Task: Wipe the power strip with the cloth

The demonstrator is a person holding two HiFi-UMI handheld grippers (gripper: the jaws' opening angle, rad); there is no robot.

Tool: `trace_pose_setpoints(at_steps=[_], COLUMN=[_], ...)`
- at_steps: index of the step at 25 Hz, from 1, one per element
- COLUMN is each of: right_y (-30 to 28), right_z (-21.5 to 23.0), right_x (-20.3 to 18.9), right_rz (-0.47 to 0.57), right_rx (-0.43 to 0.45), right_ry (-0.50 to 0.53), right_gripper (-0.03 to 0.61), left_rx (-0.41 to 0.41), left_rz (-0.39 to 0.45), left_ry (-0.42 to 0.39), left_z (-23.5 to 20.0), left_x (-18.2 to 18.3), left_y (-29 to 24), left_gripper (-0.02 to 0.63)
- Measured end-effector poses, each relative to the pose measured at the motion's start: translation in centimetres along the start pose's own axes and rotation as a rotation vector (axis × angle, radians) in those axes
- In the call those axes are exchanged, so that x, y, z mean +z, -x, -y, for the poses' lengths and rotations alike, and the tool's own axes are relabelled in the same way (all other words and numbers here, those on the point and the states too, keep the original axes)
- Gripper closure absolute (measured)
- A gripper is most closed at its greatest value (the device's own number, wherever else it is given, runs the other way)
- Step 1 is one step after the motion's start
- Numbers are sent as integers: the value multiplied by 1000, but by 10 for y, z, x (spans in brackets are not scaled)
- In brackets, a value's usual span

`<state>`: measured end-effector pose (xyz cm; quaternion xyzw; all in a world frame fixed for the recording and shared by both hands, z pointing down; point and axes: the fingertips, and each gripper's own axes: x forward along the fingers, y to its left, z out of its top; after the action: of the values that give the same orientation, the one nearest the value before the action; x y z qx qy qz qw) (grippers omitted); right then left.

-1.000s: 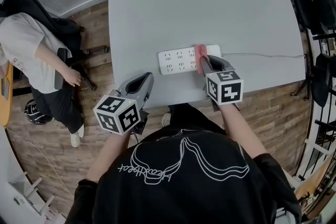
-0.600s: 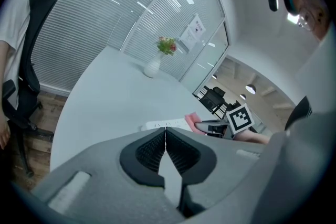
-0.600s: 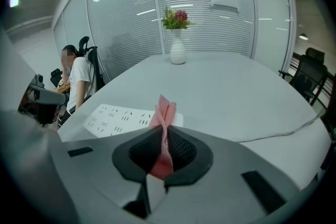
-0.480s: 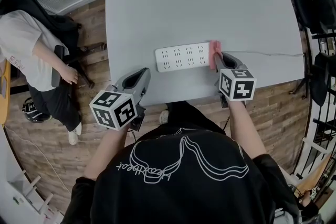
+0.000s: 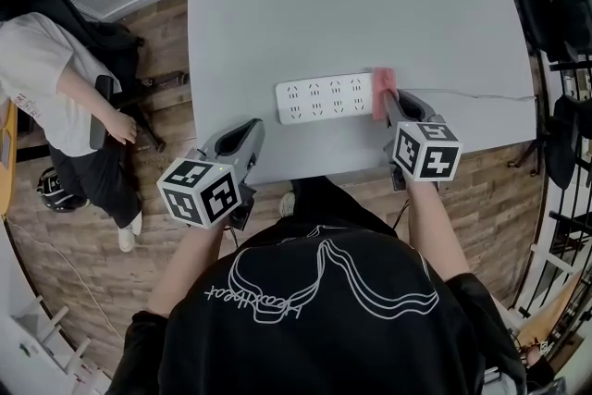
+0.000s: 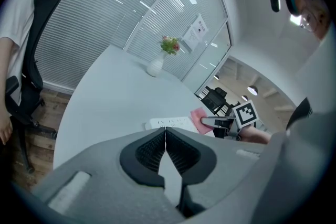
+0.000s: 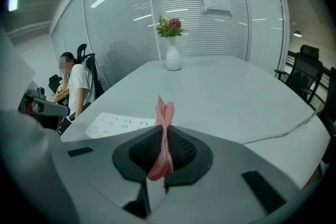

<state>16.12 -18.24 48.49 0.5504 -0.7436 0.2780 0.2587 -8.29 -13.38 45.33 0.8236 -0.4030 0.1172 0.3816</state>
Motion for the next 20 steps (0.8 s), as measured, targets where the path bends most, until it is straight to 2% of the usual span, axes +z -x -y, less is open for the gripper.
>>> trace_pose_setpoints(at_steps=[8, 12, 20], right_y=[3, -7, -26], right_z=[-57, -101, -157], right_x=[31, 38, 31], right_rz=[74, 79, 45], right_rx=[127, 221, 333], right_ry=[37, 49, 82], right_gripper=[546, 545, 546], left_rx=[13, 26, 49], left_rz=[17, 21, 18], left_ry=[8, 14, 29], left_z=[-1, -6, -12], left_x=[0, -1, -8], left_y=[10, 15, 23], left_gripper=[600, 600, 600])
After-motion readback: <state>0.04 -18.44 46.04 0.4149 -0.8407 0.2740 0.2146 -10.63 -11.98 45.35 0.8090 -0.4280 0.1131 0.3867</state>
